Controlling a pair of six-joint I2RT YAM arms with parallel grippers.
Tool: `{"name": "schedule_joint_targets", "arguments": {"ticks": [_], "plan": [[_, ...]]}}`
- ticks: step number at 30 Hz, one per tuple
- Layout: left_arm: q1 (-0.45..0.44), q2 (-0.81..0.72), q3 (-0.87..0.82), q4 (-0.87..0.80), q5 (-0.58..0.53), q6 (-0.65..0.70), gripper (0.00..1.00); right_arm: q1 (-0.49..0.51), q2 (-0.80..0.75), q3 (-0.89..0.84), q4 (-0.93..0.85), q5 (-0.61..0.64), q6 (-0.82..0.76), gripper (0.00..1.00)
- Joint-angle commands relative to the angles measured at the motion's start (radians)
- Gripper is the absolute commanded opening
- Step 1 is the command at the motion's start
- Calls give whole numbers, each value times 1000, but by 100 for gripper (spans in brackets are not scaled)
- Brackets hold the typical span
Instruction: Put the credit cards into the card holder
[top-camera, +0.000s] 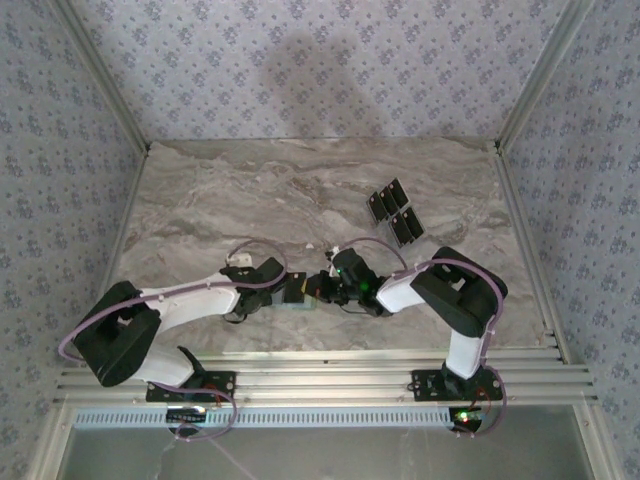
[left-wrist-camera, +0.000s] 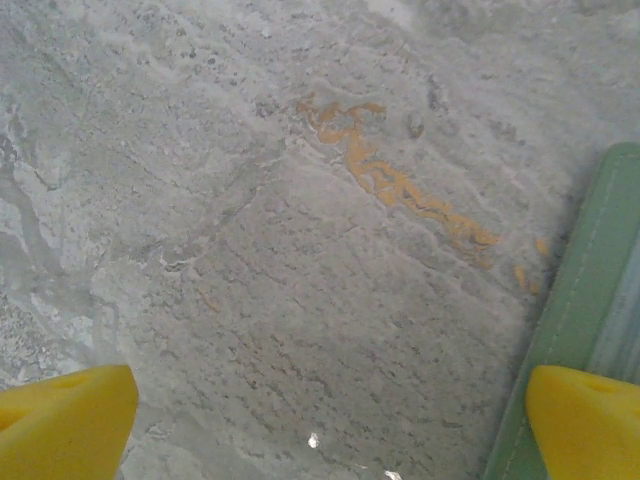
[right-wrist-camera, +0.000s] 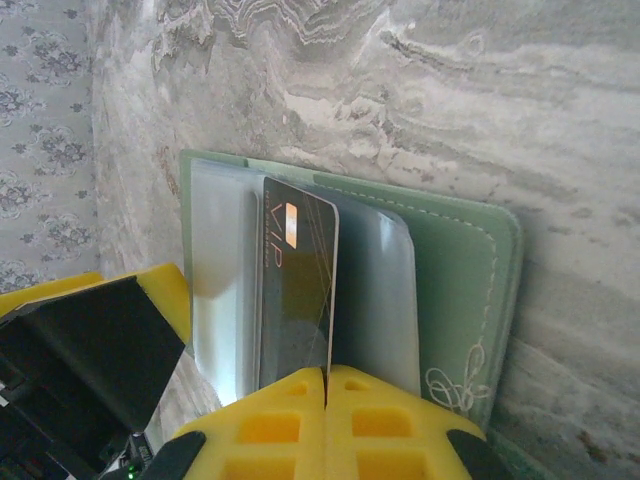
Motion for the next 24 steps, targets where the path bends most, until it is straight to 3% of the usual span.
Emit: {"name": "schedule_joint_targets", "arguments": {"ticks": [1,11,24], "plan": [[5,27,24,-62,-32,-44,100,-10,16,-23,-71,13,-24,0],[-2,30,4,-33,9,-40,100,-31,16,-16,-89,-11,-43,0],[-123,39,8,-24,23,-138,100,-107,-25,3,-221,-59,-128,0]]}}
